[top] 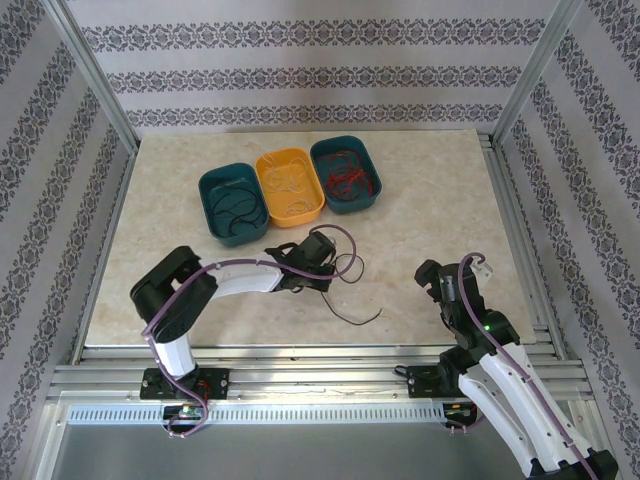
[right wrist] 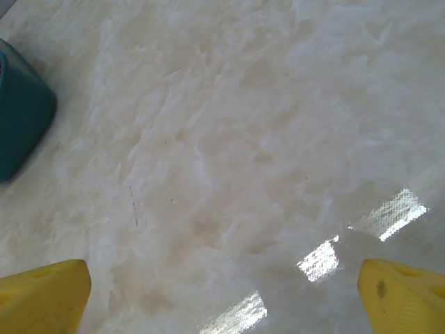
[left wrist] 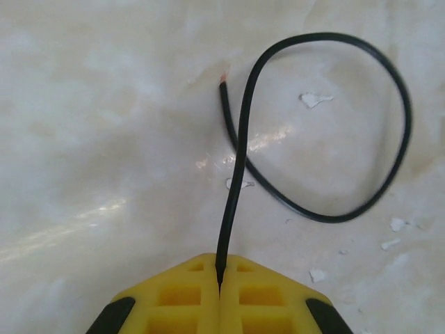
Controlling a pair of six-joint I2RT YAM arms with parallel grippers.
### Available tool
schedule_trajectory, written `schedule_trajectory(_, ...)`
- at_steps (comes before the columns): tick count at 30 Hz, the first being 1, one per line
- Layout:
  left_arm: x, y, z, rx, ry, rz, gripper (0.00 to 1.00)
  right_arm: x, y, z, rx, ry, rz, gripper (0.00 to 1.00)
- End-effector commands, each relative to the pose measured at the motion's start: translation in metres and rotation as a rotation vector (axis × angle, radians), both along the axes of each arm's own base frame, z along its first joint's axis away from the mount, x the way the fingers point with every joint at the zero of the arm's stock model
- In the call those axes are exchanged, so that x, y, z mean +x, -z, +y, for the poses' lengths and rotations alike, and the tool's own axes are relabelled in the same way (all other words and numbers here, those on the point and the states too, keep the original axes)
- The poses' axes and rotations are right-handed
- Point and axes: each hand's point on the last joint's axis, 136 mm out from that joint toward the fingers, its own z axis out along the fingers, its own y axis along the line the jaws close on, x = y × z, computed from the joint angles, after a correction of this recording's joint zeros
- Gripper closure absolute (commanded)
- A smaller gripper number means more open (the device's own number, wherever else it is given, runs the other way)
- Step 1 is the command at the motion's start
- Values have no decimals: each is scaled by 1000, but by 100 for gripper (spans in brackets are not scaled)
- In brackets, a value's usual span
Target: Untangle the cables
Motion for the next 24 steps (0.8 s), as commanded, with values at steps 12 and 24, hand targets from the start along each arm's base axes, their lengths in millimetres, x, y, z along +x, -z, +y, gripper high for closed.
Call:
schedule_trajectory(12, 29, -149, 80, 48, -70, -379, 100, -1, 6, -4, 9, 12, -30, 2)
schedule_trajectory(24, 70, -212, 176, -19, -320, -548, 100, -1, 8, -5, 6, 18, -18, 2)
